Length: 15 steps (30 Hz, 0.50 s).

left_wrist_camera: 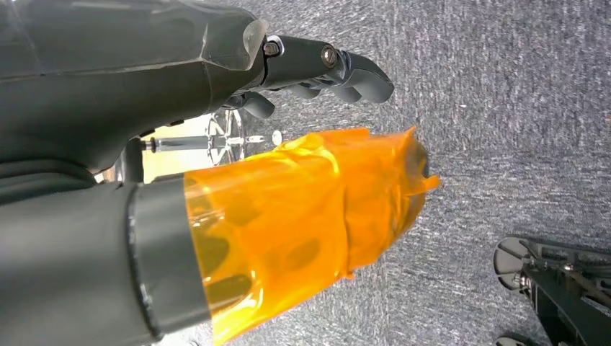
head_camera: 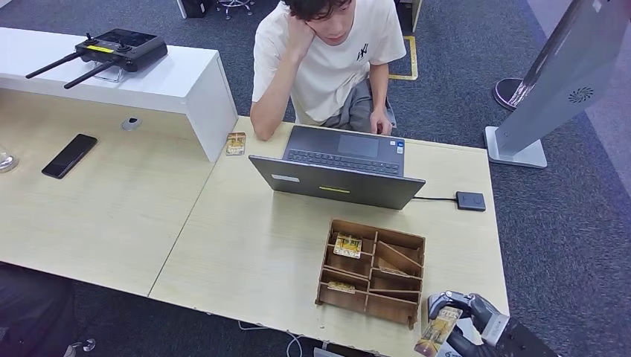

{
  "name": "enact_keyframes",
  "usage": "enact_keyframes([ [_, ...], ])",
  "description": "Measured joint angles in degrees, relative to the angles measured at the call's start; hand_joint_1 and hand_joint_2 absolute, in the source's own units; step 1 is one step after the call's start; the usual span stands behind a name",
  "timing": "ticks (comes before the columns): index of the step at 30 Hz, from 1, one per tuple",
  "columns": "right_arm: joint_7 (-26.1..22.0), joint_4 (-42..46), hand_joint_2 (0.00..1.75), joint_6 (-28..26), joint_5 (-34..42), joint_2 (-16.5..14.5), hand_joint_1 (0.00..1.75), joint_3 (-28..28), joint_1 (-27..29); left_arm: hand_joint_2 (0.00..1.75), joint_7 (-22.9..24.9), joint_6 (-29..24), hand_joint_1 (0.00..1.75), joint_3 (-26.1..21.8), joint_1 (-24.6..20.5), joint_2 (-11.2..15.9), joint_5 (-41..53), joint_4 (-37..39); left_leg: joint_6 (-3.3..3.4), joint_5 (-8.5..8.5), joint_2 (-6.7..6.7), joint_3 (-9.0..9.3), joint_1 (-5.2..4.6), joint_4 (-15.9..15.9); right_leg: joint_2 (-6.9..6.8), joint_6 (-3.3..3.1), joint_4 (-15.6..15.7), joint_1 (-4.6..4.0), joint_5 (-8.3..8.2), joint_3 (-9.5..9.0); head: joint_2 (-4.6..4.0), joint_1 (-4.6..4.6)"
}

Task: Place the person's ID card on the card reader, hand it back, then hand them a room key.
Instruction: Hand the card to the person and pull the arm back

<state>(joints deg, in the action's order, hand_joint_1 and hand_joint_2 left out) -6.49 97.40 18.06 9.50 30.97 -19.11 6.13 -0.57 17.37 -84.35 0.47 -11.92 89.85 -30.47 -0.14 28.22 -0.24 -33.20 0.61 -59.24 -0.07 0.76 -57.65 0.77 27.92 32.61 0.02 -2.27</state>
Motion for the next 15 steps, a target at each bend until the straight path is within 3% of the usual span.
enact_keyframes([
  [7,-2.07,-0.74,1.75,3.13,2.69,-0.37,1.75,-1.51,-3.47,0.0,-0.36,-3.62,0.0,1.14,-0.38,2.76,0.0,5.96,-0.01,-0.01,0.0,0.0,0.01,0.0,0.0,0.0,-0.01,0.0,0.0,-0.01,0.0,0.01],
  [15,-3.38,-2.09,1.75,5.74,6.39,-1.41,1.75,-5.31,-11.29,0.0,-0.62,-8.23,0.0,2.9,-1.29,6.55,0.0,14.37,-0.06,-0.06,-0.01,0.02,0.01,0.0,0.0,-0.01,-0.04,0.0,-0.01,-0.02,0.0,0.0],
])
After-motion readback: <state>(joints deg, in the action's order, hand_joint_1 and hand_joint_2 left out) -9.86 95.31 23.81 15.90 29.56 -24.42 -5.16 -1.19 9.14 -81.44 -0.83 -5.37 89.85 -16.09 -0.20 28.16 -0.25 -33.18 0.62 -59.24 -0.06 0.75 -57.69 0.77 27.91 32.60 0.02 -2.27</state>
